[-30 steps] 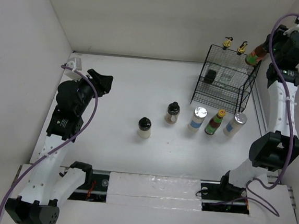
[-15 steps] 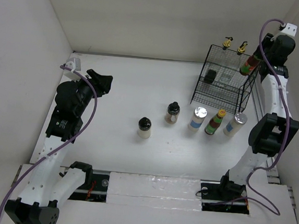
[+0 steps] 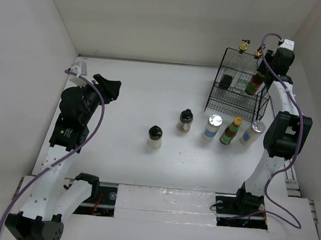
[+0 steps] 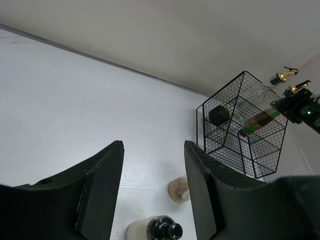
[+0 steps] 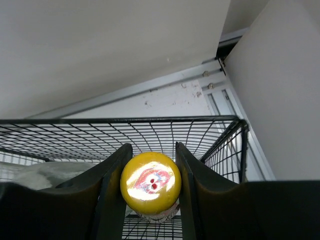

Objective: Organize the condiment bottles

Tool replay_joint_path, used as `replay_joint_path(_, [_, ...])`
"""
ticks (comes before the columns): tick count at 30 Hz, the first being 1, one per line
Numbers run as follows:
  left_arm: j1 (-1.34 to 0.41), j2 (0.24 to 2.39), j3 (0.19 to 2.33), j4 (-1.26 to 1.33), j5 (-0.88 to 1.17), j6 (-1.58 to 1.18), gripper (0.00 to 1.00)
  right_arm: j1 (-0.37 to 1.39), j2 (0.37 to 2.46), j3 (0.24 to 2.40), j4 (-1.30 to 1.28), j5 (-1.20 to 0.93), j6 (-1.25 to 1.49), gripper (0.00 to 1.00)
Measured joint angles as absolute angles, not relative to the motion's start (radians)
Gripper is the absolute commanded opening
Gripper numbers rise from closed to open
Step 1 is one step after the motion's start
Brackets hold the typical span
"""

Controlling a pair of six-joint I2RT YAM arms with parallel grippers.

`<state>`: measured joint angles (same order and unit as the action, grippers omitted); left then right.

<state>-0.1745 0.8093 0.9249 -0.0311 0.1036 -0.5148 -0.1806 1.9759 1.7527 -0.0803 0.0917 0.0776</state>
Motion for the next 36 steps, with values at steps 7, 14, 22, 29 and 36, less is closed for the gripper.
replay_joint_path(7, [-0.175,0.809,0.925,-0.027,0.104,-0.514,0.47,-0.168,1.996,1.721,-0.057,0.120,0.075,0.29])
replay_joint_path(14, [-0.175,0.809,0.925,-0.027,0.103,-0.514,0.47,-0.161,1.977,1.706,-0.037,0.162,0.078,0.57])
replay_joint_path(22, [-0.175,0.808,0.925,-0.027,0.104,-0.514,0.47,-0.155,1.748,1.658,0.006,0.196,0.083,0.63])
replay_joint_path(29, [-0.175,0.807,0.925,-0.027,0.109,-0.516,0.47,-0.052,1.375,1.317,0.102,0.218,0.174,0.02])
replay_joint_path(36, [-0.175,0.808,0.925,-0.025,0.121,-0.522,0.47,0.230,1.134,0.927,0.085,0.319,0.229,0.67])
